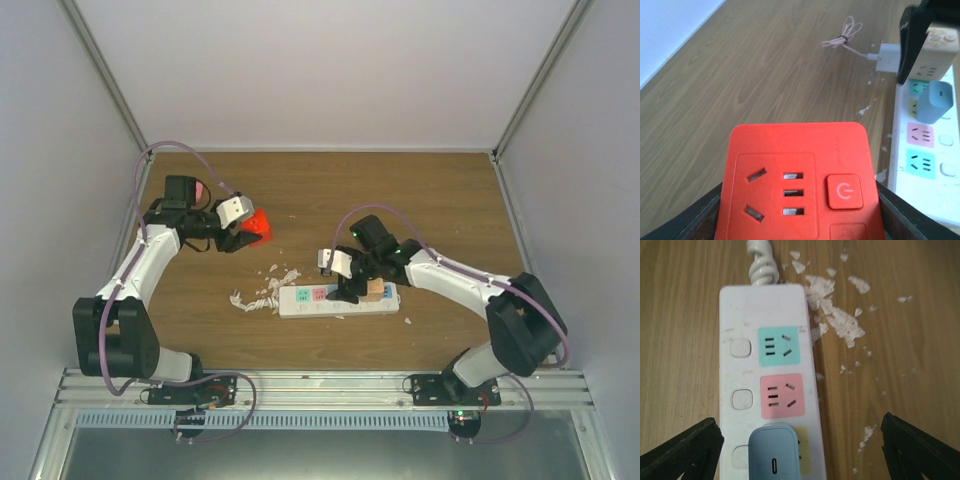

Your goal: Pull the plug off the socket

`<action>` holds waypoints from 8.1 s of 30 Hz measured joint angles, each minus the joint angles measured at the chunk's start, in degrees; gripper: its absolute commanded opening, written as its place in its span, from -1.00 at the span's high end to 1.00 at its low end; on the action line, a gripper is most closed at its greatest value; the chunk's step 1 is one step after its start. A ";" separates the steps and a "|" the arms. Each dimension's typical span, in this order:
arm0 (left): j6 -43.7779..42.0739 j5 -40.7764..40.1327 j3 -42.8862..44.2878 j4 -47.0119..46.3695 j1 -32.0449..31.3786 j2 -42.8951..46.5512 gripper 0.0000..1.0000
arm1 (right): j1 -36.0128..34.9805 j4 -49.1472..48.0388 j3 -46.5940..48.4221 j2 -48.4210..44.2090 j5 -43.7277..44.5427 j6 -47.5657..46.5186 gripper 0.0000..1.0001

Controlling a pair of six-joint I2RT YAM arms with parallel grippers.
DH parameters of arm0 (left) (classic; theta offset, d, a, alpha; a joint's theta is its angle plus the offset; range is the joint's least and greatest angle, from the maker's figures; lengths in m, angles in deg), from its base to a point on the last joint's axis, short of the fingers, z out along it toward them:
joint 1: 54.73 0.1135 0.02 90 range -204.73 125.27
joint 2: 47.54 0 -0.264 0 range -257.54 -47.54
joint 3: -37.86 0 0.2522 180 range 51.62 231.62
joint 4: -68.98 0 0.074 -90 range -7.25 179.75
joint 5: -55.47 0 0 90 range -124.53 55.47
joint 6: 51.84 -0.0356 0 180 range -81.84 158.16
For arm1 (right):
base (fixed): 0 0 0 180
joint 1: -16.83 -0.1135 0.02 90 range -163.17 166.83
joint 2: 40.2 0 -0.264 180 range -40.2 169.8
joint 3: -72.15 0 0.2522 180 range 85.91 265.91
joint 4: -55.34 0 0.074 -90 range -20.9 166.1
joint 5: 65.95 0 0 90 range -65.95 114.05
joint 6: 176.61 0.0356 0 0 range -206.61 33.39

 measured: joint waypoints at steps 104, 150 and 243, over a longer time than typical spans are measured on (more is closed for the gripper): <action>-64.43 -73.05 36.83 -15.65 -4.09 -48.19 -0.08 | 14.97 -0.52 -1.95 -11.76 -10.14 2.89 -0.99; -64.24 -65.55 35.47 -11.85 -4.28 -37.09 -0.98 | 15.89 -0.33 -1.97 -14.73 -10.97 2.43 -0.99; 18.12 -14.05 -14.62 -25.66 -38.14 -8.85 -0.07 | 11.52 5.07 -9.14 -9.57 -1.09 -9.29 0.02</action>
